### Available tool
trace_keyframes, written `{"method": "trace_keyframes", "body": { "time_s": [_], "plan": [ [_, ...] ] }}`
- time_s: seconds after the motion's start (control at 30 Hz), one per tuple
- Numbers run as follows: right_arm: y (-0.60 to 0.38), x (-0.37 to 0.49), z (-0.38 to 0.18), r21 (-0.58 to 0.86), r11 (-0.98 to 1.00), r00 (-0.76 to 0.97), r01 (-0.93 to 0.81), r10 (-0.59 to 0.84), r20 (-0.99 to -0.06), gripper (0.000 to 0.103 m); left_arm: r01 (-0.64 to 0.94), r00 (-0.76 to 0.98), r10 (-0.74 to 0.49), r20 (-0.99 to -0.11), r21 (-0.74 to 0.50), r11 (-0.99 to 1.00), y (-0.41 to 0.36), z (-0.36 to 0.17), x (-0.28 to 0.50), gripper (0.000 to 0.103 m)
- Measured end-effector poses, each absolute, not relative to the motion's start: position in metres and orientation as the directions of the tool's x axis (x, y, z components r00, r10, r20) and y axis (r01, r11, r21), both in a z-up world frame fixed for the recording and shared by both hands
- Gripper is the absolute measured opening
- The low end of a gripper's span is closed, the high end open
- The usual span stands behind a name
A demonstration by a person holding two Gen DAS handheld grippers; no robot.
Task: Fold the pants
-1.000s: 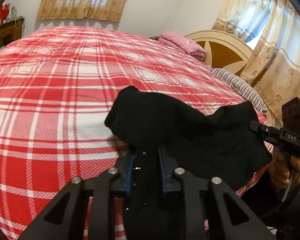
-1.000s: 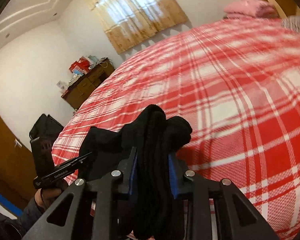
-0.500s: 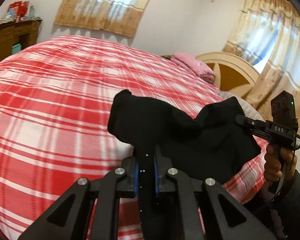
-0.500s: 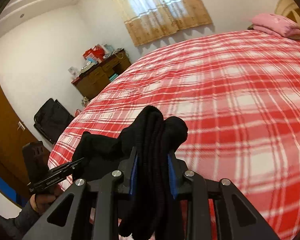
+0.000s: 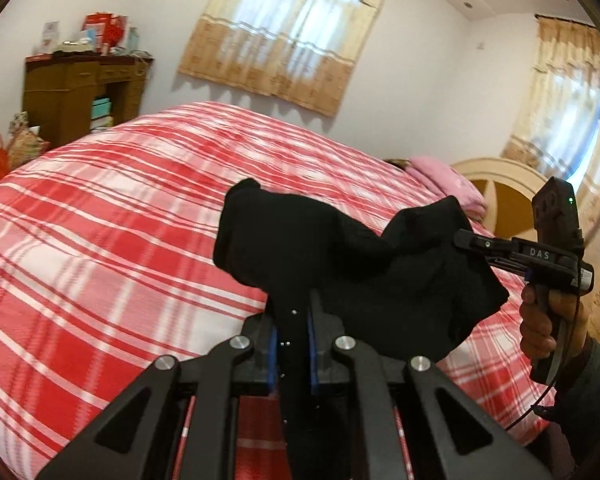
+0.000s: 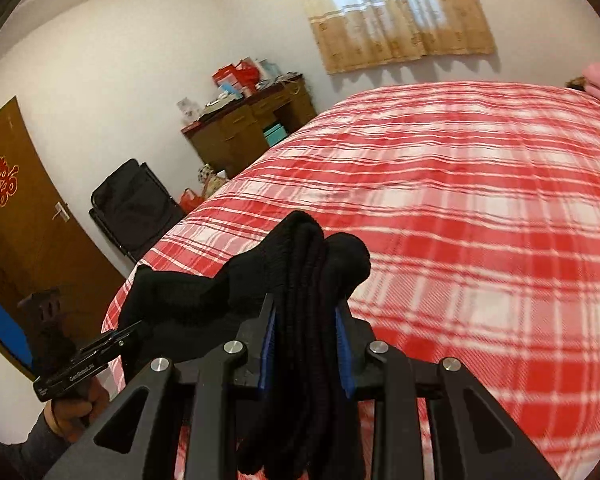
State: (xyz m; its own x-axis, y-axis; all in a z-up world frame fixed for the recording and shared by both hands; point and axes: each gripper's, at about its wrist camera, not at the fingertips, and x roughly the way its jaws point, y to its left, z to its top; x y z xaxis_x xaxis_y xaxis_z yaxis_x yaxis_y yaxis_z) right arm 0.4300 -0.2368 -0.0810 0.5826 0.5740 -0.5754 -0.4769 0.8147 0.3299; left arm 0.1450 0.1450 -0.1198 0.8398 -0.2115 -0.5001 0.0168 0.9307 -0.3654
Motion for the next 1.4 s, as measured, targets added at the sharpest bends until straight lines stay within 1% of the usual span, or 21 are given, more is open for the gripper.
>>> {"method": "trace_keyframes", "body": {
  "time_s": [0.07,0.2,0.27,0.3,0.33,0.37,0.43,0.47,0.5,0.6,0.63,0.7,0.77,0.83,0.87,0.97,1.0,1.1,1.2,1.33,1.4],
  "plan": [
    [-0.224,0.444,-0.086,0.332,0.813,0.572,-0.479,0.575,-0.585,0.027,-0.008,0.839,-0.195,-0.508,-0.37,0.929,0.153,-0.125,0.148,0.012],
    [-0.208,0.467,-0.102,0.338,0.813,0.553,-0.475,0.574,-0.603,0.027,-0.048,0.831,-0.146,-0.537,-0.331,0.942,0.158,-0.137,0.154,0.012],
    [-0.203,0.476,-0.116,0.335,0.824,0.537,-0.457,0.556,-0.634,0.027,-0.065,0.814,-0.128,-0.567,-0.307,0.95,0.157,-0.146,0.159,0.012],
    [-0.202,0.482,-0.125,0.326,0.835,0.531,-0.443,0.537,-0.655,0.027,-0.081,0.804,-0.108,-0.585,-0.287,0.954,0.158,-0.15,0.161,0.014],
    [-0.201,0.486,-0.13,0.319,0.842,0.529,-0.435,0.526,-0.666,0.027,-0.098,0.794,-0.085,-0.602,-0.266,0.959,0.157,-0.153,0.163,0.02],
    [-0.201,0.49,-0.137,0.313,0.85,0.526,-0.423,0.512,-0.679,0.028,-0.116,0.786,-0.059,-0.616,-0.24,0.964,0.157,-0.157,0.165,0.024],
    [-0.207,0.497,-0.149,0.322,0.864,0.522,-0.387,0.494,-0.695,0.031,-0.145,0.769,-0.009,-0.639,-0.189,0.971,0.156,-0.163,0.168,0.039],
    [-0.211,0.5,-0.154,0.331,0.867,0.516,-0.372,0.49,-0.702,0.032,-0.157,0.761,0.011,-0.648,-0.167,0.973,0.155,-0.165,0.169,0.044],
    [-0.214,0.502,-0.159,0.339,0.869,0.51,-0.361,0.488,-0.708,0.032,-0.167,0.756,0.027,-0.654,-0.152,0.974,0.156,-0.167,0.169,0.052],
    [-0.219,0.504,-0.165,0.339,0.871,0.507,-0.355,0.484,-0.713,0.034,-0.173,0.755,0.027,-0.655,-0.16,0.972,0.159,-0.17,0.169,0.055],
    [-0.218,0.503,-0.165,0.332,0.873,0.508,-0.357,0.48,-0.715,0.034,-0.18,0.755,0.033,-0.655,-0.158,0.971,0.16,-0.17,0.168,0.06],
    [-0.218,0.503,-0.167,0.314,0.88,0.512,-0.356,0.465,-0.722,0.037,-0.19,0.754,0.047,-0.656,-0.149,0.97,0.162,-0.172,0.167,0.064],
    [-0.219,0.504,-0.169,0.316,0.883,0.509,-0.346,0.46,-0.728,0.039,-0.19,0.751,0.044,-0.658,-0.152,0.97,0.164,-0.173,0.166,0.065],
    [-0.222,0.504,-0.17,0.32,0.888,0.514,-0.331,0.454,-0.728,0.046,-0.195,0.747,0.057,-0.662,-0.137,0.971,0.163,-0.172,0.163,0.071],
    [-0.225,0.504,-0.17,0.323,0.889,0.519,-0.324,0.452,-0.725,0.05,-0.195,0.745,0.06,-0.665,-0.131,0.972,0.162,-0.171,0.163,0.071],
    [-0.235,0.501,-0.169,0.34,0.892,0.536,-0.298,0.451,-0.713,0.056,-0.213,0.733,0.078,-0.676,-0.119,0.97,0.162,-0.17,0.158,0.079],
    [-0.237,0.498,-0.167,0.336,0.898,0.548,-0.285,0.44,-0.711,0.061,-0.226,0.725,0.095,-0.682,-0.105,0.968,0.162,-0.168,0.156,0.08],
    [-0.249,0.48,-0.156,0.304,0.916,0.593,-0.26,0.4,-0.699,0.062,-0.244,0.731,0.134,-0.669,-0.073,0.967,0.157,-0.159,0.146,0.081],
    [-0.258,0.449,-0.141,0.234,0.938,0.639,-0.256,0.346,-0.687,0.063,-0.248,0.746,0.156,-0.648,-0.052,0.967,0.149,-0.148,0.134,0.096],
    [-0.272,0.4,-0.123,0.181,0.946,0.672,-0.268,0.319,-0.669,0.065,-0.226,0.772,0.148,-0.618,-0.05,0.973,0.136,-0.131,0.12,0.098],
    [-0.28,0.371,-0.114,0.157,0.949,0.687,-0.275,0.308,-0.658,0.069,-0.213,0.786,0.143,-0.602,-0.047,0.976,0.128,-0.121,0.114,0.1]
  ]
}}
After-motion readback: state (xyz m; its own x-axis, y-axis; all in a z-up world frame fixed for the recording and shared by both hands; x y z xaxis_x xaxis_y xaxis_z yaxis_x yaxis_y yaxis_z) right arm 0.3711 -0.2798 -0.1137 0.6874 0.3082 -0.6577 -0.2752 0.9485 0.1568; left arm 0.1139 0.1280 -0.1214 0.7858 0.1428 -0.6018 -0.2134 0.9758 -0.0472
